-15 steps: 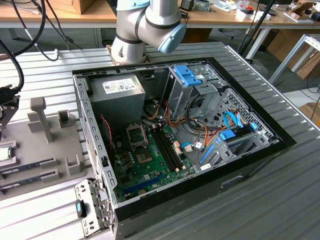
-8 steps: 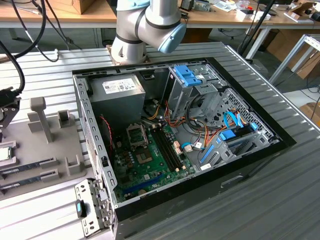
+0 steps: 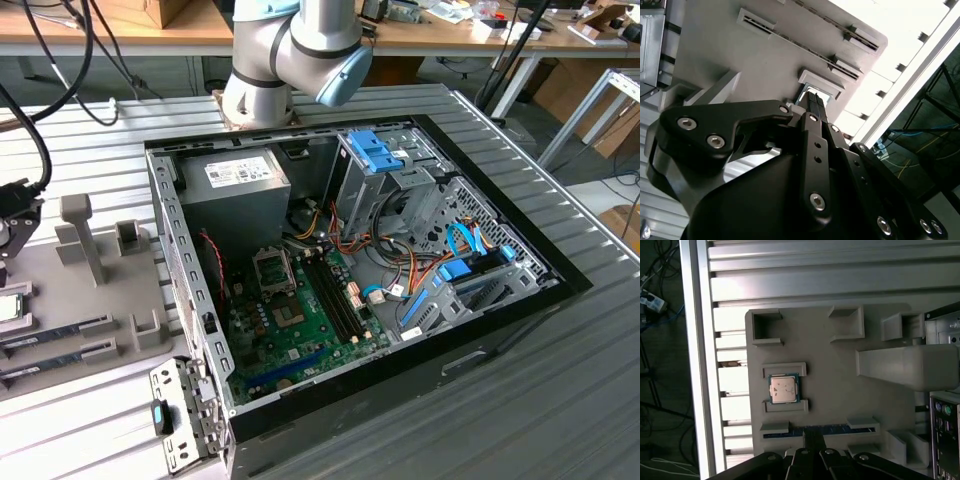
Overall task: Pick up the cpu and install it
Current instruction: 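Reach for the cpu, then pick up the cpu and move it towards the insertion slot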
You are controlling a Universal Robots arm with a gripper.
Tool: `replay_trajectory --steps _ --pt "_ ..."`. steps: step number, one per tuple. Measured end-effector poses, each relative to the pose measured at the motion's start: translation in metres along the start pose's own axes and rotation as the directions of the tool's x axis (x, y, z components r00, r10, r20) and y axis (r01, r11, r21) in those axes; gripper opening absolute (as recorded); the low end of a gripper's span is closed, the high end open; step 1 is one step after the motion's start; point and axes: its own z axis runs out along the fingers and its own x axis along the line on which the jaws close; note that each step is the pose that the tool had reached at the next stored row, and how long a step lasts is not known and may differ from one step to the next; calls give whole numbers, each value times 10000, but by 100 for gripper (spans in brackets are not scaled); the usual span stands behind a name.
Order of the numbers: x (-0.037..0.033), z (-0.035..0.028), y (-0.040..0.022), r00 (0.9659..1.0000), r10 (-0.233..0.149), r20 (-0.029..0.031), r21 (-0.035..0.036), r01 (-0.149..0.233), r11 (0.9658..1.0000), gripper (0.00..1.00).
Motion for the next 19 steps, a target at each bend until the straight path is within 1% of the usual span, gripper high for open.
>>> replay_trajectory --steps 3,7,15,17,19 --pt "-14 19 2 10000 0 1 -1 0 10000 11" --pt "-26 19 3 10000 0 0 0 0 10000 11" --pt "-27 22 4 10000 -1 0 0 1 10000 11" --pt "-26 25 9 10000 -1 2 -1 1 10000 11" --pt "-24 27 31 10000 0 1 -1 0 10000 11"
